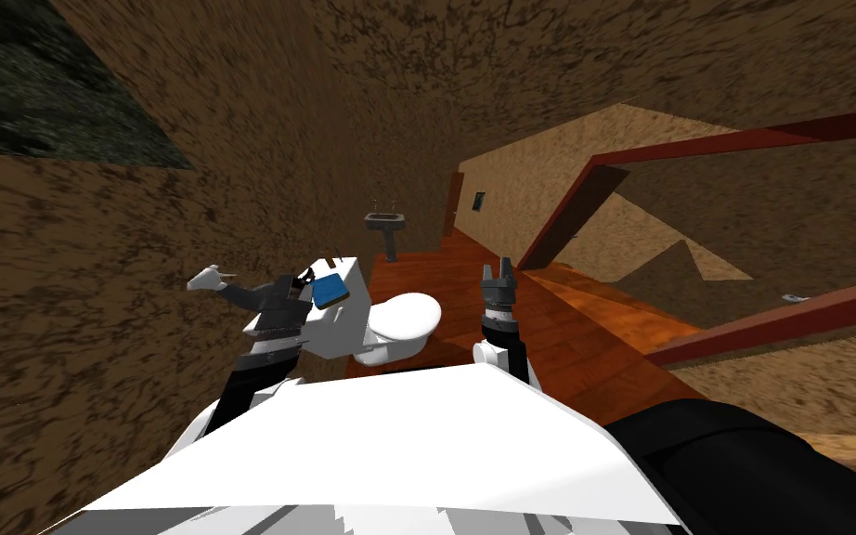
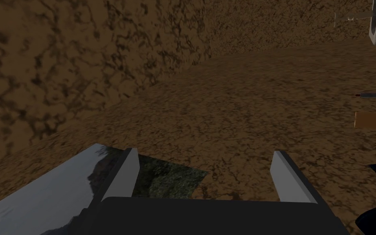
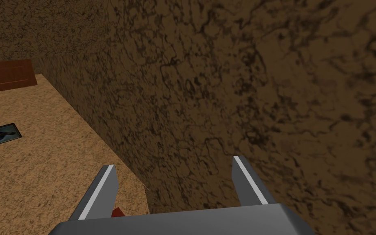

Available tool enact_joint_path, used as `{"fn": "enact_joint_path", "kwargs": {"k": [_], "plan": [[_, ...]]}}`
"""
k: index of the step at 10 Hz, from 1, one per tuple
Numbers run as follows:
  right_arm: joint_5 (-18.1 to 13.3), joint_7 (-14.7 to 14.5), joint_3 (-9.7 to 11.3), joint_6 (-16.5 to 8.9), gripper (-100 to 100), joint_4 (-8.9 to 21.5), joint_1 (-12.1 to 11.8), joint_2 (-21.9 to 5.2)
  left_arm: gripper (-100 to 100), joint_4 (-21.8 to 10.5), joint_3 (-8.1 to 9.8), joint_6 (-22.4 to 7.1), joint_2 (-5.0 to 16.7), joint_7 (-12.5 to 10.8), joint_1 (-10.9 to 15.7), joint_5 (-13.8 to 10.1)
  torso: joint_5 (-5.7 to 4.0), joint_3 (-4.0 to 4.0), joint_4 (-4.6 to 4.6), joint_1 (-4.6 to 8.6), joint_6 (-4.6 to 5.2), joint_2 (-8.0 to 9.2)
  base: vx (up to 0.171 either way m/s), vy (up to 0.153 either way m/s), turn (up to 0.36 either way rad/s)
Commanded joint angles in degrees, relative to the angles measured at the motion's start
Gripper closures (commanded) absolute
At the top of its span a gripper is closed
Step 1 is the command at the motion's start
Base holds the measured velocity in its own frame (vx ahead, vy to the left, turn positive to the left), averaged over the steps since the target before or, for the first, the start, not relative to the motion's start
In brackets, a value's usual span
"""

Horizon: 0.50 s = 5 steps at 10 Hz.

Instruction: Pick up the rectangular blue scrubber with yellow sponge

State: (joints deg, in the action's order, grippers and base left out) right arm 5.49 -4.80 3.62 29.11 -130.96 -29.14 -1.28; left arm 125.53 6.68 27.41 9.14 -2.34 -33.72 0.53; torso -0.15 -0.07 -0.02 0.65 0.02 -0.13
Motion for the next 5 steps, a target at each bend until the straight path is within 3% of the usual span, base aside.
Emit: {"fn": "enact_joint_path", "kwargs": {"k": [1,5], "plan": [[0.0,0.0,0.0,0.0,0,0.0,0.0,0.0,-100,-1.23,0.65,-1.83,-0.48,0.1,0.16,-0.2,0.0,0.0,0.0,0.0,0.0,0.0,-0.006,-0.165,0.108],[0.0,0.0,0.0,0.0,0,0.0,0.0,-0.01,-100,-5.43,3.64,-5.4,-0.81,-0.55,-0.17,-2.22,0.03,-0.02,-0.01,-0.18,0.01,-0.04,0.006,-0.131,0.141]]}}
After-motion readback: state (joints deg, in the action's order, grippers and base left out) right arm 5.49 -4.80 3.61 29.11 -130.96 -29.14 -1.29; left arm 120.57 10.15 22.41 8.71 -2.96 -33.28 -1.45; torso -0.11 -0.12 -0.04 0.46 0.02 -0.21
